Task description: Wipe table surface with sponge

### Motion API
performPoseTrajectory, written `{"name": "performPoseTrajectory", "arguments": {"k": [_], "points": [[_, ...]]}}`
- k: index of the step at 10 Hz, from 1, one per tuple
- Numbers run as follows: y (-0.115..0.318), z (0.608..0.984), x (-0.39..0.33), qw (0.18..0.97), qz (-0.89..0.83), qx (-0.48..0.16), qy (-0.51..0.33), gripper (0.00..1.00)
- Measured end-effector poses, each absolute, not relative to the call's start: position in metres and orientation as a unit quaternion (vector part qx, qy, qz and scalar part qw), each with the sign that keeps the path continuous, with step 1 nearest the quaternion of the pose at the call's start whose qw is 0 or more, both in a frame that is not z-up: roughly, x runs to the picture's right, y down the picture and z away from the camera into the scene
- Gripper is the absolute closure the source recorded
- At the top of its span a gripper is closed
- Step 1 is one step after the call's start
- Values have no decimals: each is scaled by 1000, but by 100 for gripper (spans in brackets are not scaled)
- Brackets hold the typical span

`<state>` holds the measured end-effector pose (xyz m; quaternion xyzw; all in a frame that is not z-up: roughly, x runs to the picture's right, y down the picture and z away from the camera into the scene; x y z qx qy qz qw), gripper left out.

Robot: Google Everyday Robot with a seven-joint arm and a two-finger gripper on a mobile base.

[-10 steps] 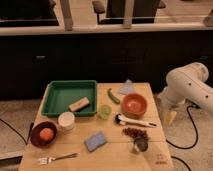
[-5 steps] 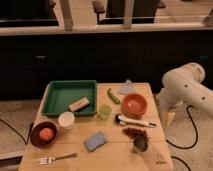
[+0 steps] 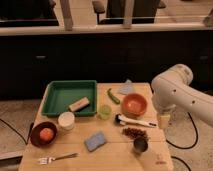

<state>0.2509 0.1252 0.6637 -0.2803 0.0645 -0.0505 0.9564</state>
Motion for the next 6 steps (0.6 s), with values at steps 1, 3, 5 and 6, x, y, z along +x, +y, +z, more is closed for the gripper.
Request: {"name": "performPoseTrajectory", "arguments": {"k": [1, 3, 5, 6], "points": [[126, 664, 244, 956, -58, -280, 66, 20], [130, 662, 235, 954, -80, -279, 71, 20], [138, 660, 229, 951, -106, -280, 78, 20], [141, 660, 226, 949, -116, -282, 81, 20]]}}
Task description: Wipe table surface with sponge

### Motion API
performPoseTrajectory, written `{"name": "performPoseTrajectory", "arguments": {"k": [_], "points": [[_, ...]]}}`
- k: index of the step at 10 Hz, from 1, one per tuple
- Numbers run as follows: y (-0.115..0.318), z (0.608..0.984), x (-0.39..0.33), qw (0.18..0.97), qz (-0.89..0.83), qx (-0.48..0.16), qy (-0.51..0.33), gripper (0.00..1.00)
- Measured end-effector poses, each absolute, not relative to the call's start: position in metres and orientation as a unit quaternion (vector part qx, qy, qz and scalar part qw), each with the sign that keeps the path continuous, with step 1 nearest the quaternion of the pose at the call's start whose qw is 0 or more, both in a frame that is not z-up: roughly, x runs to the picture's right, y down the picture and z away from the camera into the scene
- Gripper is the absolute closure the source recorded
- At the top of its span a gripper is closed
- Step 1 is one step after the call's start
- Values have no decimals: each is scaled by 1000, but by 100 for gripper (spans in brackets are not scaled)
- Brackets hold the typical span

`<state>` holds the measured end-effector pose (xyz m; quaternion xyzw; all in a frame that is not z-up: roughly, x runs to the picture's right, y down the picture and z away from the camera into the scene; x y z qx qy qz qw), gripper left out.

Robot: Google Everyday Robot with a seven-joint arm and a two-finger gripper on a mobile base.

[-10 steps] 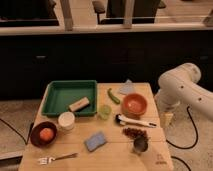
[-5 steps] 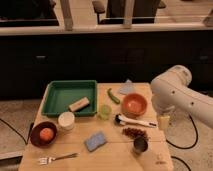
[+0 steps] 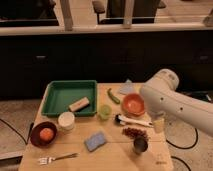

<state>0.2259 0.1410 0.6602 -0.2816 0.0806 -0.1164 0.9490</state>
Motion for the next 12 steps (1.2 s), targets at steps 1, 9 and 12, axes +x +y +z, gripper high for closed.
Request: {"name": "performPoseTrajectory", "arguments": {"k": [1, 9, 12], "points": [[143, 661, 223, 949, -119, -283, 79, 20], [182, 677, 169, 933, -197, -295, 55, 20], [197, 682, 146, 924, -233, -301, 42, 20]]}}
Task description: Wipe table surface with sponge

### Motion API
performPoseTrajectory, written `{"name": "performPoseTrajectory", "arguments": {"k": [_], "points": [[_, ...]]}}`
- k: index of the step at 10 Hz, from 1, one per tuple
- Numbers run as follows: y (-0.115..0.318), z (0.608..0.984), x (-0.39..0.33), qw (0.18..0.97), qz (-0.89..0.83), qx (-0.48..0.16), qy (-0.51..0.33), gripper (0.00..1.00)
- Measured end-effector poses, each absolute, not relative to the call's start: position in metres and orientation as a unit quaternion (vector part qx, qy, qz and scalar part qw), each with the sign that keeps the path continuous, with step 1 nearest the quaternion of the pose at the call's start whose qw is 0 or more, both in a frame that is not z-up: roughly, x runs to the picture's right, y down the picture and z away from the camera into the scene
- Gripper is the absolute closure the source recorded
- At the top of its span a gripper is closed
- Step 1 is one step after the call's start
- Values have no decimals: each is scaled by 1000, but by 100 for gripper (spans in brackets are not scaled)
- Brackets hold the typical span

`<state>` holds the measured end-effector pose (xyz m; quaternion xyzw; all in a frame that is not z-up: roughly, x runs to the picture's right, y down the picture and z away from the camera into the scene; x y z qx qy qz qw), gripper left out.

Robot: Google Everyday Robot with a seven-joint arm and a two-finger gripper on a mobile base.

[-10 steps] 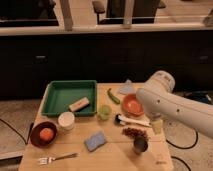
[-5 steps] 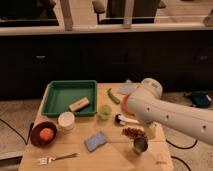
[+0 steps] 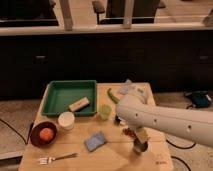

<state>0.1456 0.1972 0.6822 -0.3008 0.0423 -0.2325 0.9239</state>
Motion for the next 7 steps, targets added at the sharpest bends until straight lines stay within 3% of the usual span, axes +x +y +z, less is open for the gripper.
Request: {"name": "performPoseTrajectory", "arguments": {"k": [7], "points": [[220, 706, 101, 910, -277, -308, 9, 20]]}}
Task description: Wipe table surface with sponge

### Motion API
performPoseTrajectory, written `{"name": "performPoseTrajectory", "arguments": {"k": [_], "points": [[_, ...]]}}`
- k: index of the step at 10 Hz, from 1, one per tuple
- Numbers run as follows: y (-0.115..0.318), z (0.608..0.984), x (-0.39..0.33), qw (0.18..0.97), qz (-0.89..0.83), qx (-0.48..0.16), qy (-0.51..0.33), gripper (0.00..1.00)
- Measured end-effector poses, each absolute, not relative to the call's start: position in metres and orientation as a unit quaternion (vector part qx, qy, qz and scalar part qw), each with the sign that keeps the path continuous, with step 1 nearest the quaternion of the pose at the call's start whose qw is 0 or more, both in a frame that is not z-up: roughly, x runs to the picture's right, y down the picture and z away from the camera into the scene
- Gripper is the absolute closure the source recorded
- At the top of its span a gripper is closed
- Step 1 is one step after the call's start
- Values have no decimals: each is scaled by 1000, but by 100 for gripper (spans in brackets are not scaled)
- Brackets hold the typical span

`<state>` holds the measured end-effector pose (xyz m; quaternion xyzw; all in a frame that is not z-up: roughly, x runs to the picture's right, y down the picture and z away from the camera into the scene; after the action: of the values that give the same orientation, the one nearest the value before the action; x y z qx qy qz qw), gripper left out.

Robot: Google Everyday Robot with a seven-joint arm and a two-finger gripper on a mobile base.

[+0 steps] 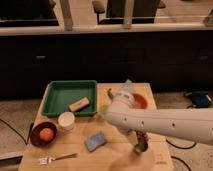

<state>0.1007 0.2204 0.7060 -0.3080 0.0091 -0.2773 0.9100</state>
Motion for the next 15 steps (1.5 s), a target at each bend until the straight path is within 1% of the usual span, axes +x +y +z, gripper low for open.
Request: {"name": "performPoseTrajectory", "arguments": {"k": [8, 15], "points": [[244, 737, 53, 892, -333, -306, -32, 20], [255, 761, 34, 883, -359, -298, -60, 20]]}}
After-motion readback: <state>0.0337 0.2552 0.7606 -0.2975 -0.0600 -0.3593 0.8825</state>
